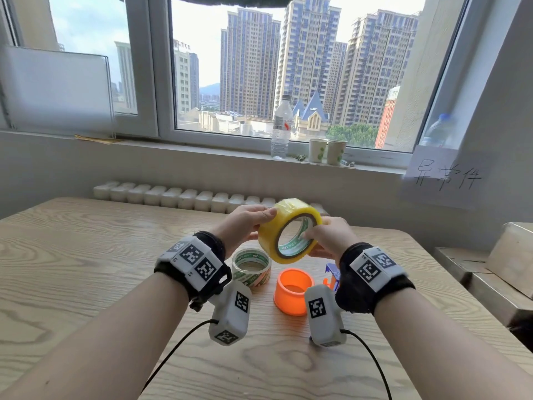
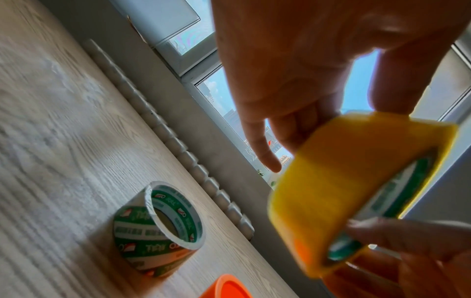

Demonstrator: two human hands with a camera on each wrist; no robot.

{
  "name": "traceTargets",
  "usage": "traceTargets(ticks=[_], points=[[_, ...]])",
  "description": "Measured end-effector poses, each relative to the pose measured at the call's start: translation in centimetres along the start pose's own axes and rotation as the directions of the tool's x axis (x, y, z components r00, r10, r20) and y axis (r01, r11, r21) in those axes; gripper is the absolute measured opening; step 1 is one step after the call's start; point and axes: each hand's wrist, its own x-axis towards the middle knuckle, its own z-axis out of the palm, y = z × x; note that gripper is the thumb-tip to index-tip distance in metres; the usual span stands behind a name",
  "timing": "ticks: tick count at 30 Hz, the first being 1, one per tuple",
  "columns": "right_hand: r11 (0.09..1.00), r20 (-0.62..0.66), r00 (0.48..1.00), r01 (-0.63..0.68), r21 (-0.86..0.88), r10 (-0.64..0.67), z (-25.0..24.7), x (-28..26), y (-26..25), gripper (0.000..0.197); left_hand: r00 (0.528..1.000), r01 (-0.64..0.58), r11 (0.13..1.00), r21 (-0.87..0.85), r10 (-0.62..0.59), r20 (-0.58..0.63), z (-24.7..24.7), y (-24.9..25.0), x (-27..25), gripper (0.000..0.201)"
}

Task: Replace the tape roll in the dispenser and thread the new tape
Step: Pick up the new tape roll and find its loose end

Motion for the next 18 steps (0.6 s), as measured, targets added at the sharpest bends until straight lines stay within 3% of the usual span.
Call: traceTargets(ticks=[4,10,14,18], points=[[0.99,0.012,0.995,0.099,-0.098,-0.099,0.5,-0.1,-0.2,0.031,0.999,0.015,1.0,-0.002,-0.015,-0.038,0.4,-0.1,0.2,0.03],[0.983,-0.131,0.974,0.185,-0.014,-0.185,0.4,-0.6,-0.6,0.038,0.998,0.004,0.999,0.045,-0.001,-0.055,0.3,-0.2,0.3,0.018],[0.959,-0.153,0.946,0.28,-0.049,-0.285,0.5,-1.3,-1.1,0.032,0.992,-0.01,0.989,0.148,0.029,-0.123,0.5,-0.6,0.5,0.018],[0.954,-0.147,0.943,0.289,-0.084,-0.299,0.8,-1.3,-1.5,0.024,0.989,0.003,0.985,0.171,0.023,-0.149,0.5,-0.9,0.4,0.022]])
